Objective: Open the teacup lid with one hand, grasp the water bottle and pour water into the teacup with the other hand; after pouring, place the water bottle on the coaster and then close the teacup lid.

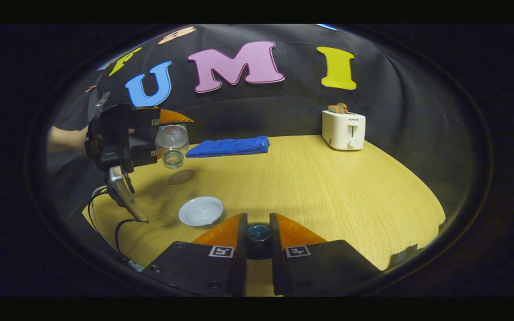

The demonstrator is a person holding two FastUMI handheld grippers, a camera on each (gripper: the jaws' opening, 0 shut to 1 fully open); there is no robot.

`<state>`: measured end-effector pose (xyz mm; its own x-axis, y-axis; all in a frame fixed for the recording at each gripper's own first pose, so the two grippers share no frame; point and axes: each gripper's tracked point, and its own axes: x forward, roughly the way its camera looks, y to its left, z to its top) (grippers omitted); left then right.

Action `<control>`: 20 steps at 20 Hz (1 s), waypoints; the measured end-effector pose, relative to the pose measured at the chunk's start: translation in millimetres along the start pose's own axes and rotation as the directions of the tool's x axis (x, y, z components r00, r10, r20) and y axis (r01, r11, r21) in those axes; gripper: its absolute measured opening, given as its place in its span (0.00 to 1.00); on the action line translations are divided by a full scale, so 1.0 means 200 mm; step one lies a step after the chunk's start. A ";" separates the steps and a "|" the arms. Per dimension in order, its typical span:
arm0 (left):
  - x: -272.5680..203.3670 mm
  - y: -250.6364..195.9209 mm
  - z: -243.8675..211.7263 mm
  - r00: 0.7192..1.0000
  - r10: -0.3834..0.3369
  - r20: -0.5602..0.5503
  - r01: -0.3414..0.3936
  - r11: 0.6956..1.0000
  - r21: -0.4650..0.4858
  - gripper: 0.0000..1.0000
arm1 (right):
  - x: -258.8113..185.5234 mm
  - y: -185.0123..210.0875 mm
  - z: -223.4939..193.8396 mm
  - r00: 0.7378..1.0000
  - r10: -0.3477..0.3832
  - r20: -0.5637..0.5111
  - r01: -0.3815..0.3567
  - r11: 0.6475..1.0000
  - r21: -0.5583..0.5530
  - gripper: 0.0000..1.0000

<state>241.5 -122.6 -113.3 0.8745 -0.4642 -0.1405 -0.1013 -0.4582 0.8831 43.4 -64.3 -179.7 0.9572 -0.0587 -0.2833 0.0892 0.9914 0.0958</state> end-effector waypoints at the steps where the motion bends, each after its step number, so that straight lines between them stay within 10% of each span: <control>1: -0.03 -0.02 -0.03 1.000 -0.015 -0.019 0.014 0.997 -0.073 0.74 | 0.00 0.01 0.02 1.000 0.005 0.002 -0.005 1.000 -0.005 0.27; 4: -0.10 0.01 -0.16 0.996 -0.038 -0.077 0.011 0.945 -0.328 0.74 | 0.03 0.04 0.07 1.000 0.024 0.001 -0.024 0.999 -0.023 0.27; 8: -0.16 0.12 -0.31 0.990 -0.050 -0.135 -0.054 0.742 -0.668 0.75 | 0.04 0.09 0.17 0.999 0.044 -0.001 -0.044 0.998 -0.046 0.27; 11: -0.20 0.18 -0.39 0.988 -0.059 -0.145 -0.097 0.494 -0.864 0.74 | 0.05 0.14 0.24 0.998 0.060 -0.002 -0.060 0.996 -0.061 0.27; 16: -0.17 0.15 -0.46 0.988 -0.013 -0.157 -0.157 -0.015 -0.988 0.74 | 0.05 0.26 0.32 0.994 0.105 0.008 -0.104 0.989 -0.108 0.27; 20: -0.15 0.04 -0.38 0.989 -0.008 -0.146 -0.143 -0.241 -0.960 0.75 | 0.10 0.37 0.27 0.990 0.143 -0.003 -0.142 0.981 -0.131 0.22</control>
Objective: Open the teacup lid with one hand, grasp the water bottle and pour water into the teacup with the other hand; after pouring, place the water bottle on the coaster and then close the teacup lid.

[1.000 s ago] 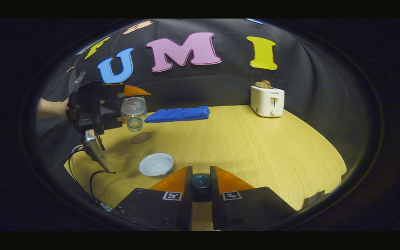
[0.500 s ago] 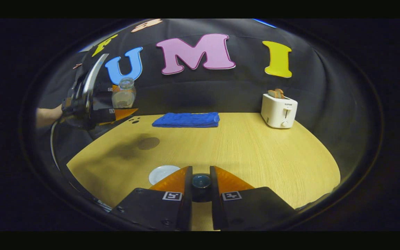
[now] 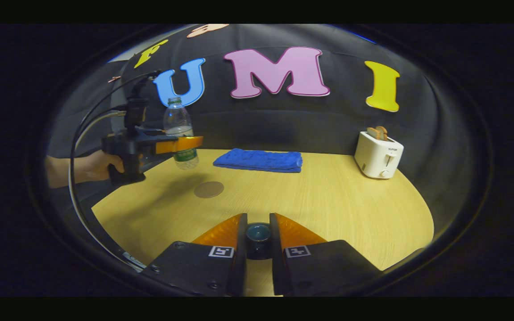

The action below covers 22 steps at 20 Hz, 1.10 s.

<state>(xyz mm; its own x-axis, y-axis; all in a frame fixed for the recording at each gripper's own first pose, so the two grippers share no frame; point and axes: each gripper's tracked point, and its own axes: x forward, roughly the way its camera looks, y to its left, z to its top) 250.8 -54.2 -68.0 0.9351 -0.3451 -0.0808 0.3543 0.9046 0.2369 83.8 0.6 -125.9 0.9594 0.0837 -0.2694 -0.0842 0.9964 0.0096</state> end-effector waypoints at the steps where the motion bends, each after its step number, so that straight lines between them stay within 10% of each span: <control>1: 0.01 -0.02 -0.04 1.000 -0.004 0.004 0.004 0.999 -0.044 0.75 | 0.02 0.01 -0.01 1.000 0.005 0.004 -0.005 1.000 -0.003 0.27; 5: 0.02 -0.03 -0.11 0.999 0.027 0.020 -0.022 0.982 -0.190 0.76 | 0.10 0.05 -0.05 1.000 0.009 0.011 -0.009 1.000 0.017 0.31; 15: 0.03 -0.01 -0.16 0.999 0.019 -0.030 -0.021 0.996 -0.089 0.74 | 0.14 0.07 -0.15 1.000 0.011 -0.006 -0.011 1.000 0.023 0.27; 22: -0.25 0.02 -0.26 0.993 0.006 -0.117 -0.023 0.990 -0.142 0.98 | 0.14 0.08 -0.14 1.000 0.027 0.003 -0.027 0.999 0.026 0.27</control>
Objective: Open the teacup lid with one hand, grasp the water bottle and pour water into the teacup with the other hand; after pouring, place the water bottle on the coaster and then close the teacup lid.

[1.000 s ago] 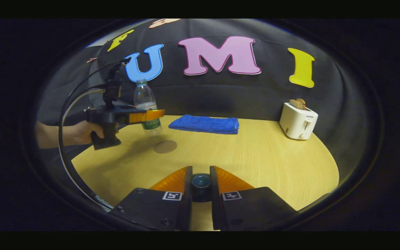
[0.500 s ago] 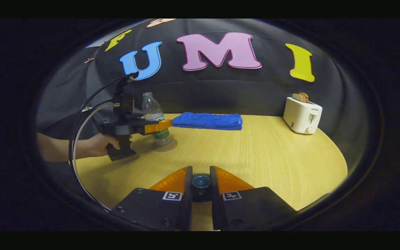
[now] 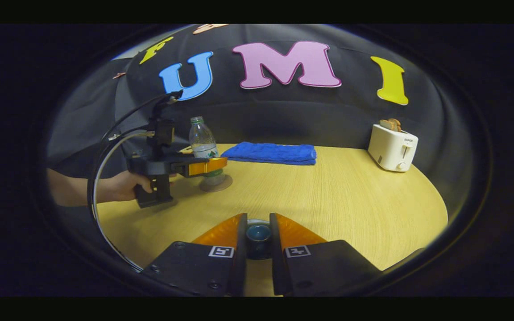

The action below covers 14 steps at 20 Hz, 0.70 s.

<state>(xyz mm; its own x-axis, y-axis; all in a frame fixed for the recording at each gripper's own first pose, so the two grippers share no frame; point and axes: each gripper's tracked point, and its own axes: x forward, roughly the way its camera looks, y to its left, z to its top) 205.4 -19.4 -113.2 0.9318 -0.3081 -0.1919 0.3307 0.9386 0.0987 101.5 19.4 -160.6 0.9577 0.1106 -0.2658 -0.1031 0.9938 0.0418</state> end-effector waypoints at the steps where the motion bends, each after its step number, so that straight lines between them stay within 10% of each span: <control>1: -0.05 0.02 -0.06 0.999 0.011 -0.042 -0.011 1.000 -0.004 0.98 | 0.00 0.00 0.00 1.000 0.001 0.000 -0.001 1.000 0.007 0.27; 14: -0.63 -0.03 0.05 0.989 0.143 -0.037 -0.143 0.990 0.012 0.98 | 0.11 0.02 -0.02 0.998 0.022 0.059 -0.023 1.000 0.008 0.27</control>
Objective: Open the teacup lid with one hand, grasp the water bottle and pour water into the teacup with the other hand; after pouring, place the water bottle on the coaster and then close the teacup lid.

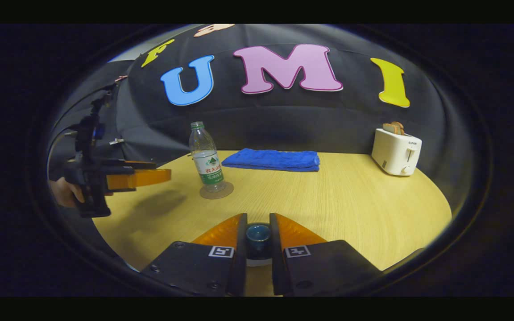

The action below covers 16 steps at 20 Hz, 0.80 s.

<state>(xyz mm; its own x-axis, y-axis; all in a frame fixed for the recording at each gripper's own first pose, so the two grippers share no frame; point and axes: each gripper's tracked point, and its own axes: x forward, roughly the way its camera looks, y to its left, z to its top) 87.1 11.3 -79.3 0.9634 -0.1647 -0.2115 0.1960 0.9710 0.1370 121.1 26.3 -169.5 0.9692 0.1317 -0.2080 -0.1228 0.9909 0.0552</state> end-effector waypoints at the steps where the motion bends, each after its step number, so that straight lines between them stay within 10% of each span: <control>1: -0.03 -0.01 0.01 1.000 0.006 0.007 -0.006 1.000 -0.002 0.98 | 0.01 0.00 -0.02 1.000 0.001 0.001 -0.001 1.000 0.005 0.27; 10: -0.11 -0.11 0.13 0.997 -0.021 0.068 0.024 0.999 -0.042 0.98 | 0.01 0.05 -0.09 0.999 0.031 0.014 -0.030 0.999 -0.040 0.32; 16: -0.20 -0.14 0.23 0.996 -0.010 0.087 0.013 0.999 -0.029 0.98 | -0.06 0.03 0.05 0.999 0.016 0.049 -0.015 1.000 -0.020 0.60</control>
<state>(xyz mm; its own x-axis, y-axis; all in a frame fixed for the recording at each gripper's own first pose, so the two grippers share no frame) 51.7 -16.9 -29.9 0.9736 -0.1891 -0.1282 0.2030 0.9734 0.1060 111.6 30.1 -156.3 0.9764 0.1462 -0.1590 -0.1417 0.9891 0.0392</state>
